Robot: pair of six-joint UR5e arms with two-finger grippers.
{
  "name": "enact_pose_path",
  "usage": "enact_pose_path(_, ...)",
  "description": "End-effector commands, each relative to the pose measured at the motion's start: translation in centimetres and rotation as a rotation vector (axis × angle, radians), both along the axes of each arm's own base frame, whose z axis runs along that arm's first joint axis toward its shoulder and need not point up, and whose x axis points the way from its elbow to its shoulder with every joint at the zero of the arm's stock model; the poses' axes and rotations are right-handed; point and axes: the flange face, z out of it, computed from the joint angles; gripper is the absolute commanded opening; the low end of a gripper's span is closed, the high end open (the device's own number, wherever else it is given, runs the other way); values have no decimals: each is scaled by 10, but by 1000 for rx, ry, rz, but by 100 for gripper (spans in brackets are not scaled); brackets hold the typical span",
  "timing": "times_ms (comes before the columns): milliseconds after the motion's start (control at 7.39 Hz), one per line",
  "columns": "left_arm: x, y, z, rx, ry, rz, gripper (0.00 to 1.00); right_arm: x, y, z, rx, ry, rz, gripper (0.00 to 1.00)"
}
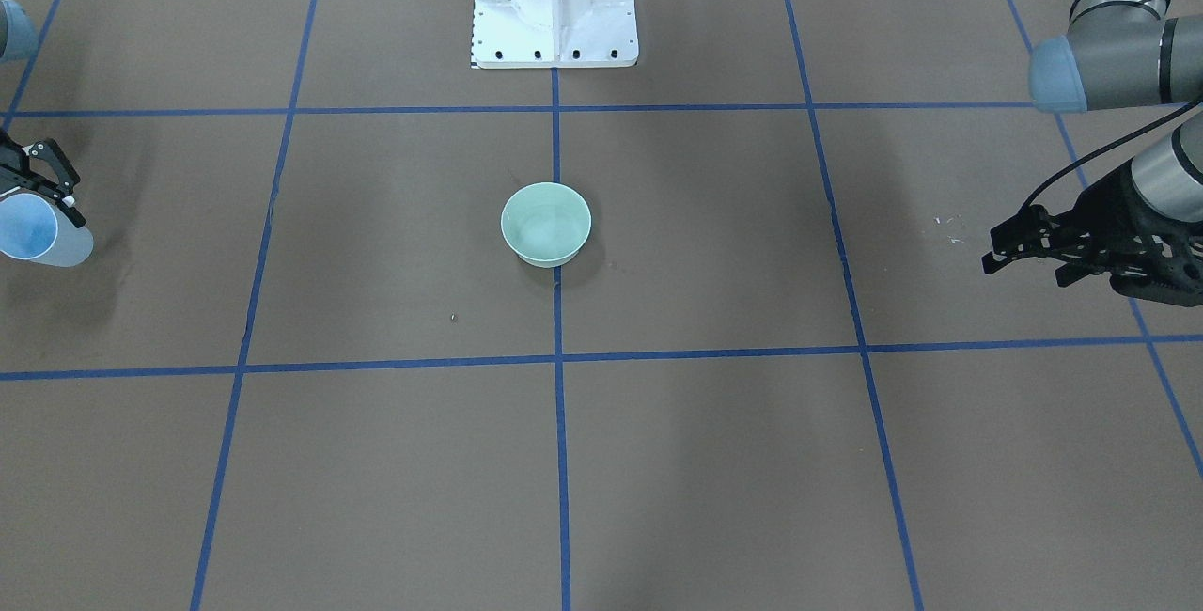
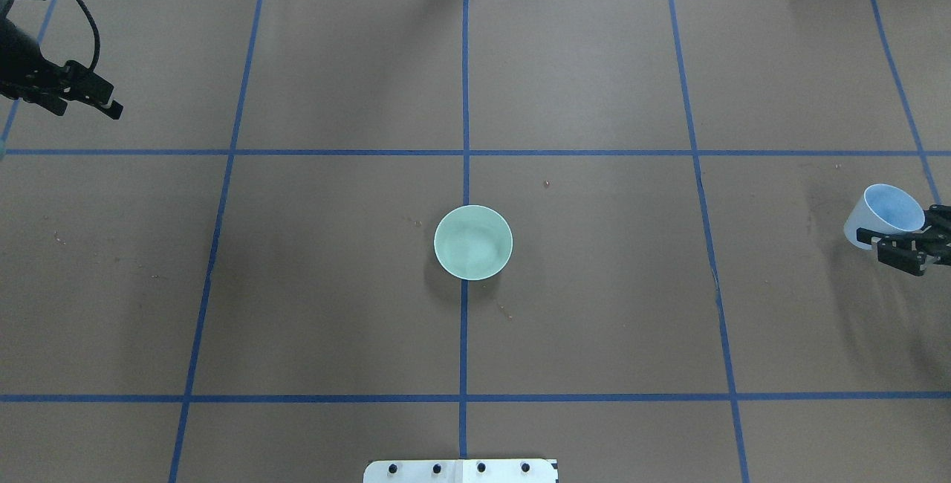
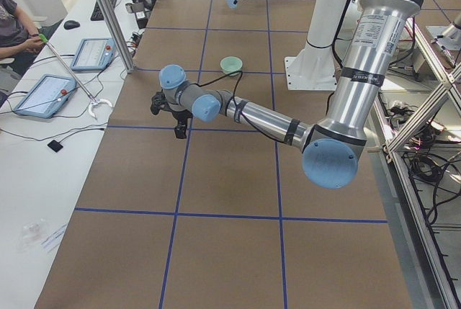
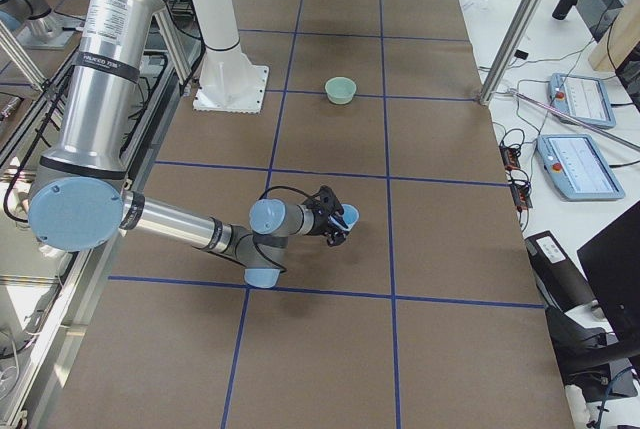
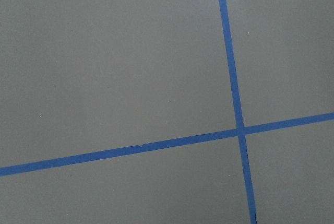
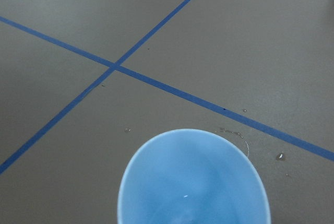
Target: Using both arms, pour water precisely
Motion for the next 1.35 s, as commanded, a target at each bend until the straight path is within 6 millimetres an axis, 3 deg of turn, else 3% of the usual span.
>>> enact_pose_path(0,-2,1,-3,-3,-1,-3,99,8,8,19,15,-10,9,15)
enact_pose_path(271,-2,1,-5,-3,0,-4,99,15,12,30,45,-23,37,18)
enact_pose_path(812,-2,1,-5,-3,0,-4,99,5,0,19,91,-47,60,26)
enact_pose_path(1218,-2,1,-5,-3,0,-4,99,-34,-1,6,126,-81,-17,35)
